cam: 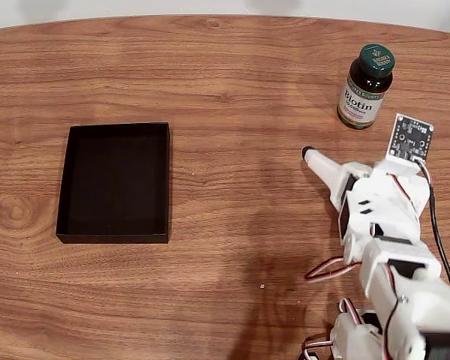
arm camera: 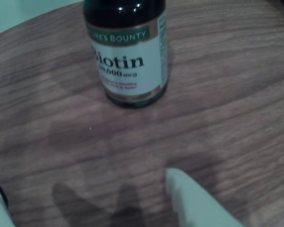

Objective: Pick up the pill bottle and place it in the black box.

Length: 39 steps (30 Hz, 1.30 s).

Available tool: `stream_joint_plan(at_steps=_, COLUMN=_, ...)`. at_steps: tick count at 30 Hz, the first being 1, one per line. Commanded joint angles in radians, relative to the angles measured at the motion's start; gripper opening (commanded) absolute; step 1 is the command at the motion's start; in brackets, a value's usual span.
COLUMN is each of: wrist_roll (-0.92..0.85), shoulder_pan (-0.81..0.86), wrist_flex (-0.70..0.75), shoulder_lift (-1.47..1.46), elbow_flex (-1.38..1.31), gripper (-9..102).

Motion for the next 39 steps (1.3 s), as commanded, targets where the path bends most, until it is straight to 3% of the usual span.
stream_joint_plan(at_steps=1, wrist_roll=-0.018, shoulder_pan=0.014, wrist_flex=-0.129, shoulder_lift=-0.107, elbow_flex=-0.115, gripper=44)
stream_joint_plan(at_steps=23, wrist_roll=-0.028, shoulder_pan=0.061, wrist_flex=-0.390, shoulder_lift=-0.638, elbow_flex=-0.528, gripper=44)
stream_joint_plan(at_steps=39, wrist_roll=-0.018, shoulder_pan=0.110, wrist_flex=-0.353, shoulder_lift=-0.844, elbow_flex=-0.761, gripper=44)
